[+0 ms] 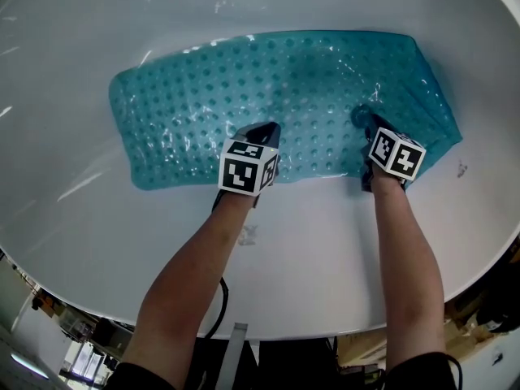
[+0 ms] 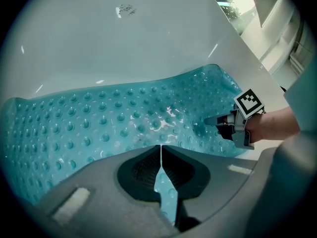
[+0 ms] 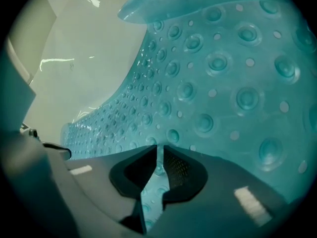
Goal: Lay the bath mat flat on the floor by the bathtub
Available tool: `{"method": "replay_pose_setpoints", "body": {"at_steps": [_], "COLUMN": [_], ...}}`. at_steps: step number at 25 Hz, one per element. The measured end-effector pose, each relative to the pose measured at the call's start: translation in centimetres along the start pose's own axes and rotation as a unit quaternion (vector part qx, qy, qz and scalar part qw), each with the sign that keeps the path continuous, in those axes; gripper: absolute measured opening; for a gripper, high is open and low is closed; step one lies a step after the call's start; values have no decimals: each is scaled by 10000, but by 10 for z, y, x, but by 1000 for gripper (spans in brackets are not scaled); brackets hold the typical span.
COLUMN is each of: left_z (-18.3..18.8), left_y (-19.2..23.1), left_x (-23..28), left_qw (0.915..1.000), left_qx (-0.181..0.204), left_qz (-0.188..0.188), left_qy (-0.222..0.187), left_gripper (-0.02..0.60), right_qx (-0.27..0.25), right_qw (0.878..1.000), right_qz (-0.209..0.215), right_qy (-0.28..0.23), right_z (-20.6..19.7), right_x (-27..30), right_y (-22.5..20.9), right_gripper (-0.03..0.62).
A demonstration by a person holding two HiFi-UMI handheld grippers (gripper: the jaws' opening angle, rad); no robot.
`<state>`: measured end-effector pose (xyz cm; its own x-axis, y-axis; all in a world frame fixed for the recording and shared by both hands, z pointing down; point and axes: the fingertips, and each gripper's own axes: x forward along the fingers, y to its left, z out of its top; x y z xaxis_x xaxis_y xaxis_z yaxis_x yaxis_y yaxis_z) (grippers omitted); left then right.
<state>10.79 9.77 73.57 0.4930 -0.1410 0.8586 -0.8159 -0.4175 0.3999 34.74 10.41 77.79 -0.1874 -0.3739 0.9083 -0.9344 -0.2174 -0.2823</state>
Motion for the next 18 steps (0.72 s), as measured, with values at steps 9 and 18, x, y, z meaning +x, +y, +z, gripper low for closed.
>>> {"method": "replay_pose_setpoints", "body": {"at_steps": [9, 18], "left_z": [-10, -31], "left_y": [12, 37], "left_x": [3, -19], "left_qw": [10000, 9992], "left_qx": [12, -114], "left_qz": [27, 322], "left_qy": [59, 188], "left_gripper": [12, 12], "right_qx": [30, -229], "right_qw": [9998, 9996], "right_qz": [-163, 76], "right_qy": [86, 161], "right_z": [-6, -7], "right_x": [21, 0], "right_y": [-6, 11], "right_gripper": [27, 75]}}
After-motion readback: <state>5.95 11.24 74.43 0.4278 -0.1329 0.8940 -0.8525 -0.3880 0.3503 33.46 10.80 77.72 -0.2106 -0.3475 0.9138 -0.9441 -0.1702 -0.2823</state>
